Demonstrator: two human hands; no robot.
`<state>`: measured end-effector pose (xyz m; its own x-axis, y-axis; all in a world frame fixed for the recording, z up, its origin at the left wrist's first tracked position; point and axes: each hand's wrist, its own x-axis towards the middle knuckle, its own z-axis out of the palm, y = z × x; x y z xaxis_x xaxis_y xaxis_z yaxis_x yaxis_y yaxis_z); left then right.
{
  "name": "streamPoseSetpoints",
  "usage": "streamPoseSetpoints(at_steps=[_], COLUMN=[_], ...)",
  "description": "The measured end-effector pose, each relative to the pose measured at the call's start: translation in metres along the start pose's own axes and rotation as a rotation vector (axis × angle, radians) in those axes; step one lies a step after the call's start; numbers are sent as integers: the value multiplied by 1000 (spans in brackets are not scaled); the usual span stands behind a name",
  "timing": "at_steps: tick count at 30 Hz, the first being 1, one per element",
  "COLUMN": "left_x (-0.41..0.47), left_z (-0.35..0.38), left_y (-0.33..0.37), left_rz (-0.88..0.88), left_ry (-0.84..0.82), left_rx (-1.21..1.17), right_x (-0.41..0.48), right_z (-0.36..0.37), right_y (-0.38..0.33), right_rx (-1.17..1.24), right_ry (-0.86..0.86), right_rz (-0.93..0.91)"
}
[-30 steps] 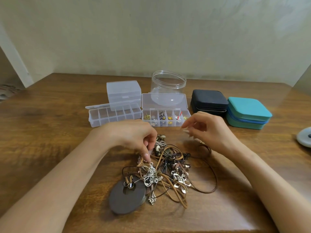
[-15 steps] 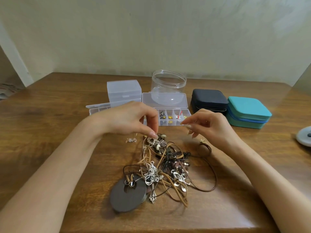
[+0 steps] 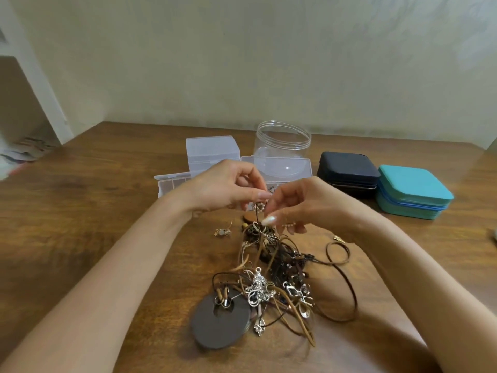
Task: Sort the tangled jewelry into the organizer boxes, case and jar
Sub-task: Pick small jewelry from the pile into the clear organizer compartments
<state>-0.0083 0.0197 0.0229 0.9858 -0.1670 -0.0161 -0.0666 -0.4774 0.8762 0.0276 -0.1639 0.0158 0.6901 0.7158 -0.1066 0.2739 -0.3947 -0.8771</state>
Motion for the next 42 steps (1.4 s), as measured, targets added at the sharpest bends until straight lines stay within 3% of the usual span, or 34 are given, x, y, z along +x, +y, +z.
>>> streamPoseSetpoints(at_steps=[4, 8, 10, 14, 19, 23, 31, 42], left_x=[2, 0, -1, 4, 10, 13, 8, 6], left_z=[-5, -7, -8, -6, 4, 7, 5, 12], left_y=[-4, -3, -3, -6, -12, -12, -9, -7], left_rz=[-5, 15, 73, 272, 572, 689, 520, 399], left_ry=[10, -50, -27, 206, 343, 386, 281, 179], left_rx=[-55, -134, -49, 347, 506, 537, 333, 260], right_x=[7, 3, 2, 3, 6, 5, 6, 6], right_z=[6, 5, 4, 4, 7, 8, -5, -2], right_y=[6, 12, 14, 17, 21, 20, 20, 22], right_rx=[63, 90, 92, 70, 47, 161, 536, 433], right_ry=[163, 197, 218, 270, 256, 222, 236, 361], right_rz=[-56, -74, -61, -43, -25, -18, 63, -99])
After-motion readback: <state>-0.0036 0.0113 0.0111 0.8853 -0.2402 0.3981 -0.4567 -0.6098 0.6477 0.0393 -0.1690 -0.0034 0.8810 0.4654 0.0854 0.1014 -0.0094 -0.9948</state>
